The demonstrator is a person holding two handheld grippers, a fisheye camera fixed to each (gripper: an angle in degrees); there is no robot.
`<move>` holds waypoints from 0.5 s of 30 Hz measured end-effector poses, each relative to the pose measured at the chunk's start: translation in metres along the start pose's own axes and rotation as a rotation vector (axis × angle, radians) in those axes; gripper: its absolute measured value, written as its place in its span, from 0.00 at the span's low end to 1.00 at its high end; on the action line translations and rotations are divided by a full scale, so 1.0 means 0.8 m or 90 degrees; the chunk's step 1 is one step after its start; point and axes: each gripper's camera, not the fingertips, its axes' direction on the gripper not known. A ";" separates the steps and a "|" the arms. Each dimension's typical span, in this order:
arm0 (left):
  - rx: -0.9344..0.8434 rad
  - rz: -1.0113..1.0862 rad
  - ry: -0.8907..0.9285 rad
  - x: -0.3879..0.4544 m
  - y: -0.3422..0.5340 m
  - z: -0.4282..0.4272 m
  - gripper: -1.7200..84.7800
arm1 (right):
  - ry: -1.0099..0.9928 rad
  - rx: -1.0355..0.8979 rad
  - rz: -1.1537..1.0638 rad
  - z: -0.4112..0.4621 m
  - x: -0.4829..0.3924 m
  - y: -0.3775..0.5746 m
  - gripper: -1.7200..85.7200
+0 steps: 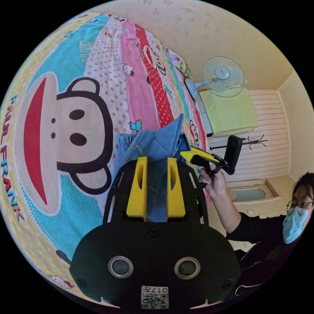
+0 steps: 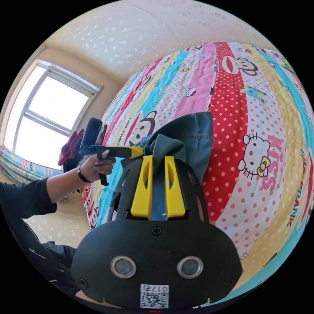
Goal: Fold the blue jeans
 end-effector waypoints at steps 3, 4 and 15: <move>0.200 0.038 0.003 -0.002 0.000 -0.088 0.15 | 0.012 0.048 0.022 -0.019 0.008 -0.011 0.07; 0.252 0.025 0.035 -0.016 0.004 -0.119 0.15 | 0.006 0.067 0.027 -0.026 0.011 -0.012 0.07; -0.051 0.038 0.166 0.004 0.214 -0.160 0.14 | -0.166 0.135 0.064 -0.160 0.063 0.125 0.17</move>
